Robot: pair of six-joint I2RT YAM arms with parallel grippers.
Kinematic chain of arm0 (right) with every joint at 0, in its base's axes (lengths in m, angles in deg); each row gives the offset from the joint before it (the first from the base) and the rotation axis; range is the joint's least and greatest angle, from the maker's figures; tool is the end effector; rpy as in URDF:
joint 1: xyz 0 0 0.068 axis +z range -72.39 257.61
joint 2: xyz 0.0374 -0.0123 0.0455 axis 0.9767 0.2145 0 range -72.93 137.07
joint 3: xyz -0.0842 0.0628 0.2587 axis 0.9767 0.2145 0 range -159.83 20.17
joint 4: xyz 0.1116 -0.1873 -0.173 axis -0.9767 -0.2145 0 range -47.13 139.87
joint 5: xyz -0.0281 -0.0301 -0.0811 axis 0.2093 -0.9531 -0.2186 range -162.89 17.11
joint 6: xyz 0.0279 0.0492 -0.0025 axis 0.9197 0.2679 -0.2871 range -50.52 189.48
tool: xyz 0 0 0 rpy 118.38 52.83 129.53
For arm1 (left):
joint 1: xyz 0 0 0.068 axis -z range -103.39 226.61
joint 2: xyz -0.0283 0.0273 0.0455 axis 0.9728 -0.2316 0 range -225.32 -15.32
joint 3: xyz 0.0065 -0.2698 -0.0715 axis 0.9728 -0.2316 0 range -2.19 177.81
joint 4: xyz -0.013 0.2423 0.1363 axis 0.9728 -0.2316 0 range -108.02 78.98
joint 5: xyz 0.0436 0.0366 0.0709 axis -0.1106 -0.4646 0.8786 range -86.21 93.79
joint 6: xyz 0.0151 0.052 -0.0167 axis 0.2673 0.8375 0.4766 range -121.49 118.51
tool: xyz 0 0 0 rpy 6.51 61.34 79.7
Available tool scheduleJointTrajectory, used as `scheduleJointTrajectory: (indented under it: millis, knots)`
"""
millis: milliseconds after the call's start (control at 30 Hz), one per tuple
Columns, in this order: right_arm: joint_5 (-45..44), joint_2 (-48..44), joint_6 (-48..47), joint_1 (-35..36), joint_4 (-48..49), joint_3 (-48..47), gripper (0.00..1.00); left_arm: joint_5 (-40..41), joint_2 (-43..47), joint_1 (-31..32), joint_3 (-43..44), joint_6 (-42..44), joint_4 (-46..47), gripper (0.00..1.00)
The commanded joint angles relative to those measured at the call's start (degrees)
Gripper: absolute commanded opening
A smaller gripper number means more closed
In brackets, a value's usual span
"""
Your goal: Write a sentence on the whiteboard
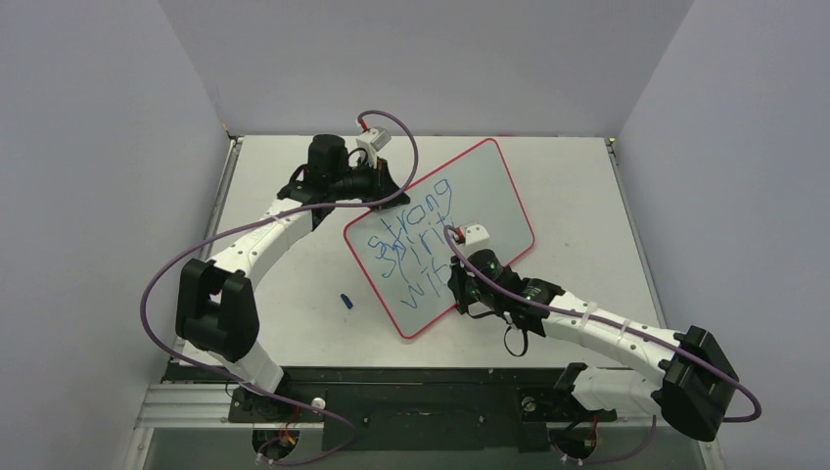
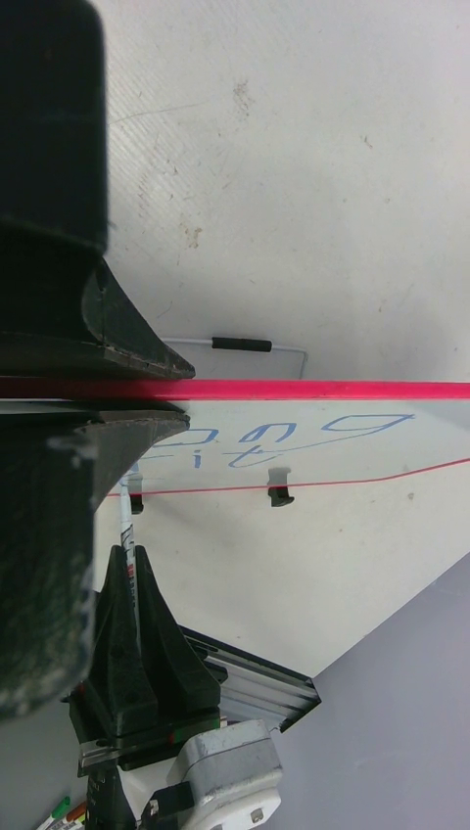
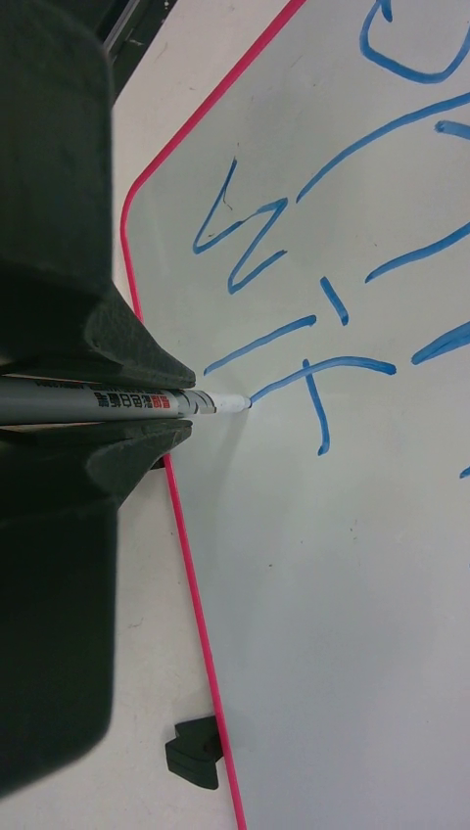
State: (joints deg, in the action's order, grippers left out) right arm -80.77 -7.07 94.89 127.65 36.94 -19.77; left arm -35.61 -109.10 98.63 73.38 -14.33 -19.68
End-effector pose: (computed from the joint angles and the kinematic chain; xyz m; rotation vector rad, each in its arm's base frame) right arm 0.1713 0.1960 0.2285 -0.4164 2.2628 0.5479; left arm 0.3610 -0.1733 0.3110 0.6119 2.0019 -1.0748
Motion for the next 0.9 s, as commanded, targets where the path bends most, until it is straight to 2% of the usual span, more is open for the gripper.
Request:
scheduleJointTrajectory:
  millis: [0,467,867]
  knots:
    - [-3.3,0.2,0.0,0.3,-0.6,-0.8,0.00,0.0,1.4,1.8,-0.2,5.1,-0.2,0.00]
    - [-6.9,1.6,-3.6,-0.4,-4.3,-7.7,0.00,0.1,1.6,1.8,-0.2,5.2,-0.3,0.00]
    - [-7.8,-1.5,-4.2,-1.2,-4.4,-9.9,0.00,0.1,1.7,1.8,-0.1,5.2,-0.2,0.00]
